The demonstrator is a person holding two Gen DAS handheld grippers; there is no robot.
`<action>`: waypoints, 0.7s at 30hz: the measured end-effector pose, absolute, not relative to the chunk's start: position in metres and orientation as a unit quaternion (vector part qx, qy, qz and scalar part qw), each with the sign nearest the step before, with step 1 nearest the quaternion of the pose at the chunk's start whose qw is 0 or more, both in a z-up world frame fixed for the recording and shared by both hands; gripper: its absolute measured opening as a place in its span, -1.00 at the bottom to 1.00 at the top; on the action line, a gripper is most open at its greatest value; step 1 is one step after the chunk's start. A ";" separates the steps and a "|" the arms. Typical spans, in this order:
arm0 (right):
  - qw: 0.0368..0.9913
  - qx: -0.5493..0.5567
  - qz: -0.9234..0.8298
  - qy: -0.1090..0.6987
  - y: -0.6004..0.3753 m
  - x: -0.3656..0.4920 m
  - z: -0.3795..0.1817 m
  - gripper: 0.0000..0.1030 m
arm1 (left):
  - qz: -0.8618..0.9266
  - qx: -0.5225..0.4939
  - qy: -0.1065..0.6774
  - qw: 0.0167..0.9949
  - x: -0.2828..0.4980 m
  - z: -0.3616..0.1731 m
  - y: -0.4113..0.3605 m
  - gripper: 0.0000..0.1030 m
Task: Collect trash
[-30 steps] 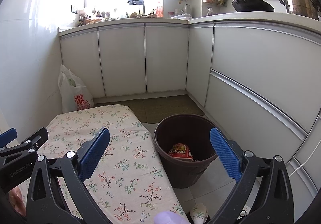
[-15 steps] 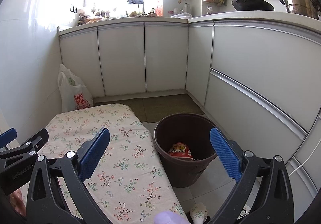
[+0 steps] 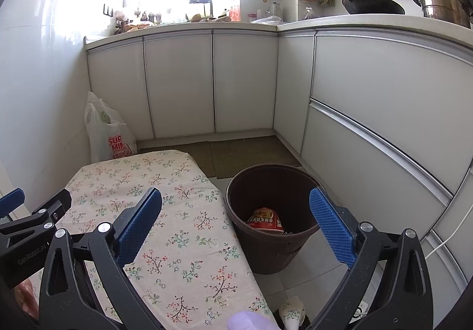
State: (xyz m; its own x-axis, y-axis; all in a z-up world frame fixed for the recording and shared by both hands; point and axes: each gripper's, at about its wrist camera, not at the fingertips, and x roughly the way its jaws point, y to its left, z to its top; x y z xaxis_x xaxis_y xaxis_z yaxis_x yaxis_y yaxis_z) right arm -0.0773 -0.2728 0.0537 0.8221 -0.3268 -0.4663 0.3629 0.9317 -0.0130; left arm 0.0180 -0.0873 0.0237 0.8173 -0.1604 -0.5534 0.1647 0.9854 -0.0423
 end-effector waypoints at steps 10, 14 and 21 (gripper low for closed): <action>0.952 0.042 -0.182 0.242 -0.274 -0.077 0.052 0.86 | -0.093 0.004 0.288 0.953 0.020 0.021 -0.084 0.83; 0.952 0.042 -0.185 0.241 -0.273 -0.077 0.052 0.86 | -0.101 0.012 0.286 0.953 0.019 0.021 -0.087 0.77; 0.951 0.041 -0.189 0.243 -0.273 -0.078 0.051 0.86 | -0.106 0.003 0.290 0.951 0.020 0.021 -0.086 0.70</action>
State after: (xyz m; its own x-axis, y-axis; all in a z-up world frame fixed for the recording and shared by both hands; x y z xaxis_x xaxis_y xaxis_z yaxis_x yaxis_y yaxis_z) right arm -0.0782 -0.2729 0.0512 0.8103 -0.3400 -0.4773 0.3796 0.9250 -0.0145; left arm 0.0196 -0.0857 0.0213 0.8091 -0.2002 -0.5525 0.2038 0.9774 -0.0557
